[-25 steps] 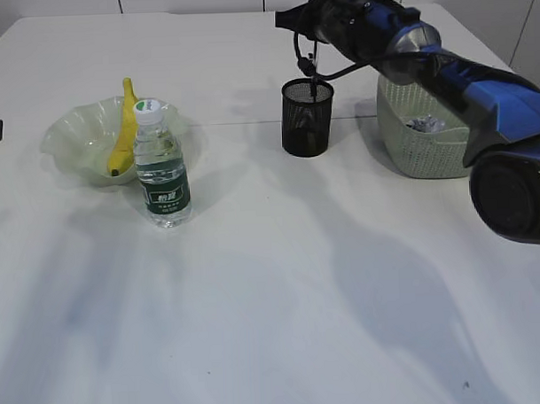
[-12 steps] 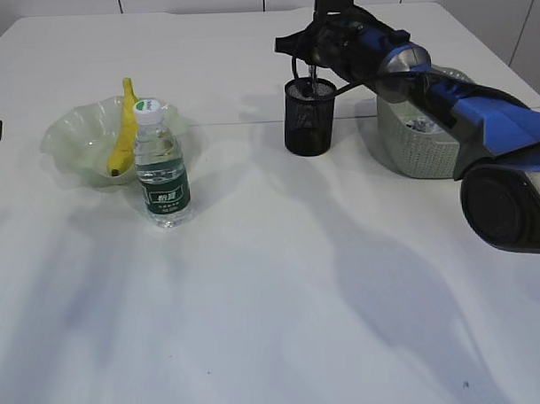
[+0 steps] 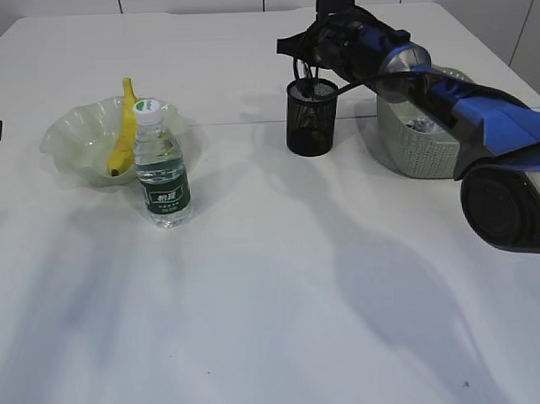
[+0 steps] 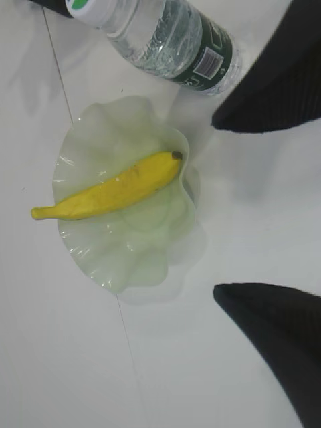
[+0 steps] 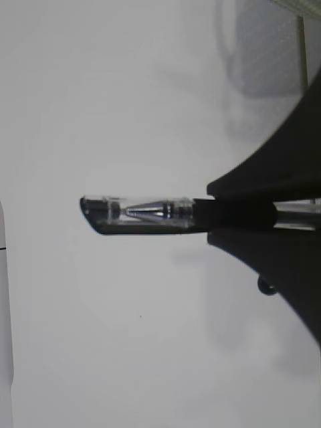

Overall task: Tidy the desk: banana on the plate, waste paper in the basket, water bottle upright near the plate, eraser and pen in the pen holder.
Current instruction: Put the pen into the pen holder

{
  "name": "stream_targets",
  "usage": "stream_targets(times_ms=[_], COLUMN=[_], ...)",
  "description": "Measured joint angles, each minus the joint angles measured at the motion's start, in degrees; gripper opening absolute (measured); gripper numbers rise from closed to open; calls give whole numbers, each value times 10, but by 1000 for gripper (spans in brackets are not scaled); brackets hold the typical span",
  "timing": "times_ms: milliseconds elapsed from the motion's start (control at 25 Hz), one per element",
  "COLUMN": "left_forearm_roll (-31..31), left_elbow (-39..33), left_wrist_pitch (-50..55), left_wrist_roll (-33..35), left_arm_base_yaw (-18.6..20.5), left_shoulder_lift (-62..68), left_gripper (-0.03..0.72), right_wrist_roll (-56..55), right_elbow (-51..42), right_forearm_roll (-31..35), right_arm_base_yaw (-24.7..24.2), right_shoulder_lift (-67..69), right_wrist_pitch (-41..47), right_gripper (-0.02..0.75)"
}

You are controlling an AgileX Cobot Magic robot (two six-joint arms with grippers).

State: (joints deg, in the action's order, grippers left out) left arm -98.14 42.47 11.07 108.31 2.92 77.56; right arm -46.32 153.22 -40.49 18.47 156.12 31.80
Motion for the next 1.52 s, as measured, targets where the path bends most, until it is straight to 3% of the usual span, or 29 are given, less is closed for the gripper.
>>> stream_targets(times_ms=[520, 1520], left_forearm_roll=[0, 0], left_elbow=[0, 0], left_wrist_pitch=[0, -1], left_wrist_roll=[3, 6], left_arm_base_yaw=[0, 0], left_shoulder_lift=[0, 0], left_gripper=[496, 496], right_wrist_roll=[0, 38], right_elbow=[5, 22], right_forearm_roll=[2, 3], right_arm_base_yaw=[2, 28], right_shoulder_lift=[0, 0], right_wrist_pitch=[67, 81], right_gripper=[49, 48])
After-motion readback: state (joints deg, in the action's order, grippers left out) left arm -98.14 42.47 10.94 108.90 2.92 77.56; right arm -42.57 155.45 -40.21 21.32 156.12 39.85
